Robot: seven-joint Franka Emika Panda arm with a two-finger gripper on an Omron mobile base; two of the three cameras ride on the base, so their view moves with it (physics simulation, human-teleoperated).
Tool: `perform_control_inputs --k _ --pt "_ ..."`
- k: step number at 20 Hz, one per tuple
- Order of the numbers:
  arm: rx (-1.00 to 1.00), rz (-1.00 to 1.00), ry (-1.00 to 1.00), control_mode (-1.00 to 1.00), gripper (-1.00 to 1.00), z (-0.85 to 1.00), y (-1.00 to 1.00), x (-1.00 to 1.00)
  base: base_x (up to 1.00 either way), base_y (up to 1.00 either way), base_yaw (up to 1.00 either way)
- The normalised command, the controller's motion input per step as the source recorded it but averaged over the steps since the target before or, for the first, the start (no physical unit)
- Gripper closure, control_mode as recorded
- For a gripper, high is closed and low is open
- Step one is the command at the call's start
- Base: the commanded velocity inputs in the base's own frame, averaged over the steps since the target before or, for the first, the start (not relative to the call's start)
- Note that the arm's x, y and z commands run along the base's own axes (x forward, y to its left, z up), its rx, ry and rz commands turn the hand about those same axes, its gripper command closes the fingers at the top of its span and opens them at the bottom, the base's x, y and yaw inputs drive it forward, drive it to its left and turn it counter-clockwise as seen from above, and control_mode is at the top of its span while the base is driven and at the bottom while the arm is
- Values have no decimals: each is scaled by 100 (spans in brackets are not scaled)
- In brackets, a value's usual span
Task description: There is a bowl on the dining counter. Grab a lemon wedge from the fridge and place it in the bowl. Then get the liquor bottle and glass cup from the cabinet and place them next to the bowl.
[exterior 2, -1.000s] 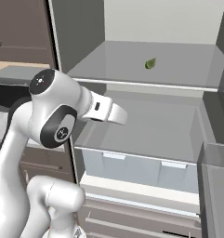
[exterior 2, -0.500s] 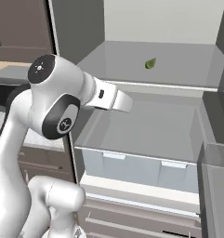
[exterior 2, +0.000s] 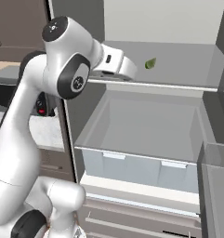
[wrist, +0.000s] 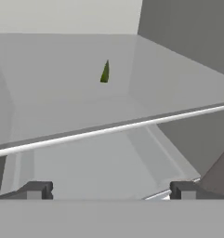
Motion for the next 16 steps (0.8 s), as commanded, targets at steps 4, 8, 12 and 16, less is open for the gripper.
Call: perform_control_inputs --k 4,8,12,16 --pt "1 0 5 -100 -100 -16 -6 79 0 0 0" --pt "0 0 1 -100 -100 -25 -3 68 0 0 0" --pt "0 0 0 -100 -100 -27 -17 57 0 0 0" --pt "0 0 0 -100 -100 -14 -32 32 0 0 0"
